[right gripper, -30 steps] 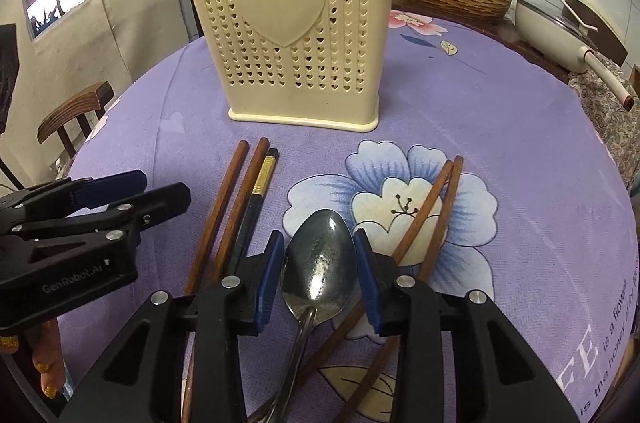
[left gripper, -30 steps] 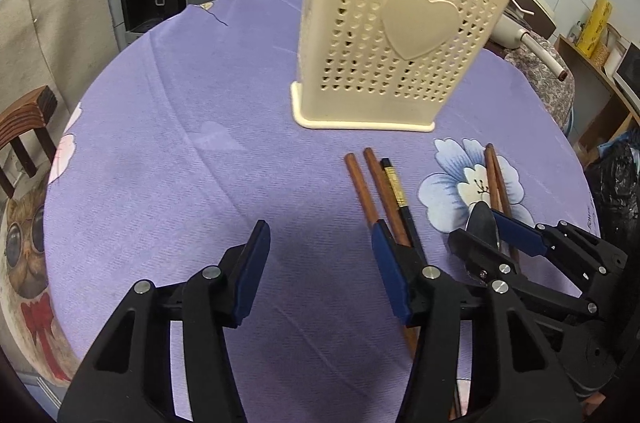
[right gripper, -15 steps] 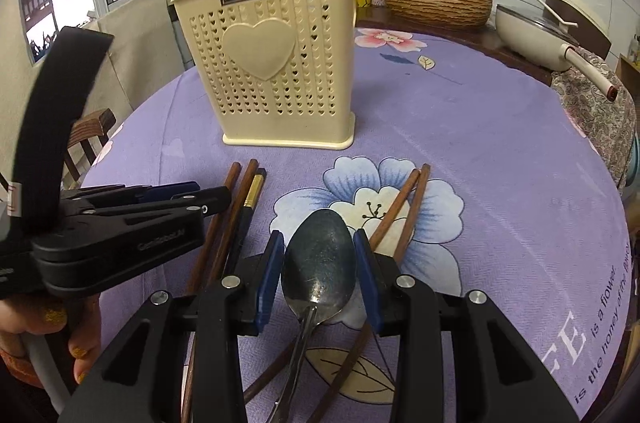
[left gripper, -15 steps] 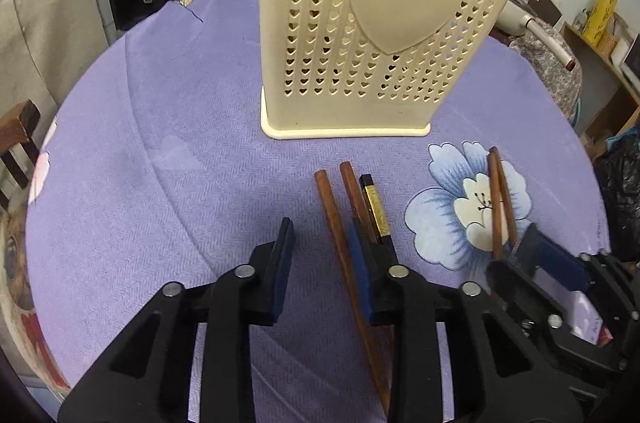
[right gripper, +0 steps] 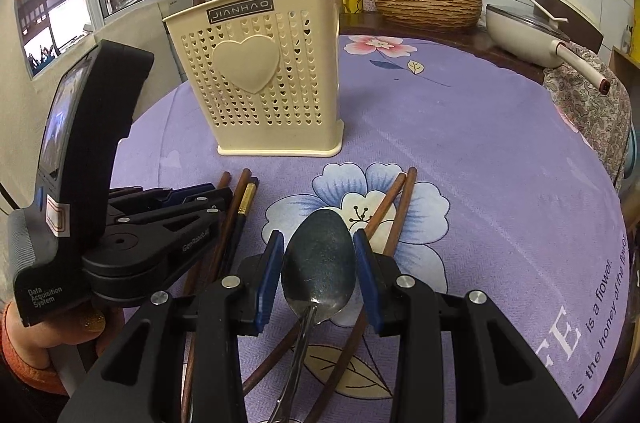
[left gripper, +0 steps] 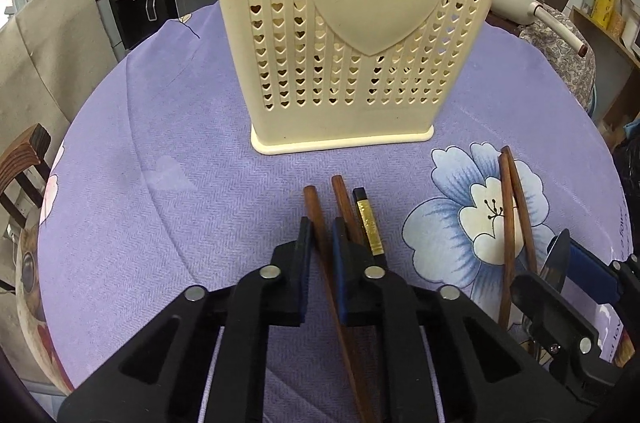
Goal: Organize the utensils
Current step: 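Close the left tool on the brown chopstick while the right tool grips the silver spoon, then lift both tools and carry the chopstick and spoon to the cream holder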
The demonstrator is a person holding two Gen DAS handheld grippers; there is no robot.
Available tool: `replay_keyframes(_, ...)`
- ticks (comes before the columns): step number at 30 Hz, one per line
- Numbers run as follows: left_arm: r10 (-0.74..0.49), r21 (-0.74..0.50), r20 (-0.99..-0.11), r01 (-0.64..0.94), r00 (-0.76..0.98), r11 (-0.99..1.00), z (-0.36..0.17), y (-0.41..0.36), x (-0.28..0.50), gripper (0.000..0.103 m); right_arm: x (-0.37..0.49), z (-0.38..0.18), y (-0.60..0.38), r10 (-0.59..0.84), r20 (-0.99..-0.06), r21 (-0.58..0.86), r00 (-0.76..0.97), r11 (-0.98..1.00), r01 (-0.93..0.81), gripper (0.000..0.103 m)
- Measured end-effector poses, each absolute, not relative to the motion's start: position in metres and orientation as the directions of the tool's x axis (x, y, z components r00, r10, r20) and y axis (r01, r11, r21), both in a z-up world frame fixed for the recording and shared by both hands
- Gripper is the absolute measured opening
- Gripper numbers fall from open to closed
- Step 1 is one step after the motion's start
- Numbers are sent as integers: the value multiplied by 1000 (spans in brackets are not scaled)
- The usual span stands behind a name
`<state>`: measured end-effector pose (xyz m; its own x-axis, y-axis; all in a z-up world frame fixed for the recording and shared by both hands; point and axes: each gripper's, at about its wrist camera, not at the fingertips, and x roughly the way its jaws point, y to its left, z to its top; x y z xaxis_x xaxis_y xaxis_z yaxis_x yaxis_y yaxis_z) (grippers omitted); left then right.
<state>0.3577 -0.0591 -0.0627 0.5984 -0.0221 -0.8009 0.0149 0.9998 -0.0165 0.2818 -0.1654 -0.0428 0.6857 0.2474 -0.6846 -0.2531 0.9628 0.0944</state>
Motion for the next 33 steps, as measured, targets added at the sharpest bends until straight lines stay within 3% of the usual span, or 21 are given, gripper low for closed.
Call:
replay_keyframes(14, -130, -175, -786, -15, 605, 984, -47, -31, 361, 7, 272, -23, -172, 295, -648, 140, 702, 952, -270, 35)
replay_keyframes(33, -236, -266, -585, 92, 776, 960, 74, 5, 301, 7, 258, 29, -170, 332, -564, 124, 756, 939, -320, 35)
